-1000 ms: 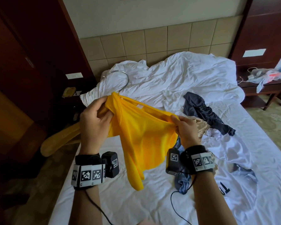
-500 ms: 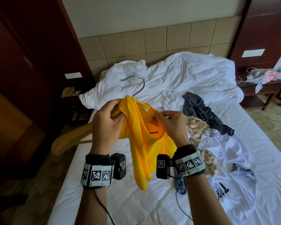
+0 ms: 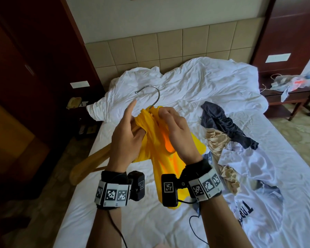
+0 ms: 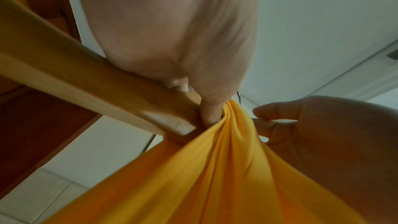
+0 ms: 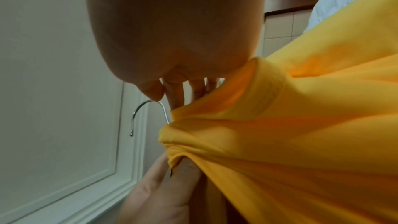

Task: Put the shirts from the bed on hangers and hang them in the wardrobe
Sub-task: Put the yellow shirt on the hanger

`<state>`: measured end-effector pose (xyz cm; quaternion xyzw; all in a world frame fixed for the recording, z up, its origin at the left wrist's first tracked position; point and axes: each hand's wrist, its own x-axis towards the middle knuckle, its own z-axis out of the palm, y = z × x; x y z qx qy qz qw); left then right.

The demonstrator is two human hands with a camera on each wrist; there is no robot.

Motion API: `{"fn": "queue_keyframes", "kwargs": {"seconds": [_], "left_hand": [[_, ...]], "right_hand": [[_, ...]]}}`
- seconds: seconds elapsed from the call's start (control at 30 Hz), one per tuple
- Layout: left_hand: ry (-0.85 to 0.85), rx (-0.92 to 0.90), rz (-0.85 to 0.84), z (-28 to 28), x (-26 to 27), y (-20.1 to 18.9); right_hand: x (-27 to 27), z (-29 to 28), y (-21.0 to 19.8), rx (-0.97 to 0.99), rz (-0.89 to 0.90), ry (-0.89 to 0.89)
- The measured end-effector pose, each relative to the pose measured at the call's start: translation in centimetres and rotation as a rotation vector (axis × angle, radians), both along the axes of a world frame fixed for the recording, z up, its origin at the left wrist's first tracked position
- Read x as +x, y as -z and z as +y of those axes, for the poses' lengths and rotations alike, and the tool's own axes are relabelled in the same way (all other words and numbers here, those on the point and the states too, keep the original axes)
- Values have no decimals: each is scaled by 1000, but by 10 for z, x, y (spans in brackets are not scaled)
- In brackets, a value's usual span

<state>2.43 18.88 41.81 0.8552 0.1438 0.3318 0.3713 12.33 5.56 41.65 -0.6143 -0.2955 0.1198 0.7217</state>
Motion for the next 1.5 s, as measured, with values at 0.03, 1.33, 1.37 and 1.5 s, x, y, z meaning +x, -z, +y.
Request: {"fn": "queue_keyframes", "kwargs": {"seconds": [0.03, 1.33, 1.37, 1.5], "left_hand": [[17, 6, 11, 2, 0, 1], [-28, -47, -19, 14, -3, 7], [-23, -57, -44, 13, -2, 5], [13, -90, -104, 6, 1, 1]], "right_hand": [[0, -2, -3, 8, 27, -27], [75, -43, 55, -446, -463, 200], [78, -47, 59, -529, -443, 202], [79, -52, 62, -584, -457, 193]]}}
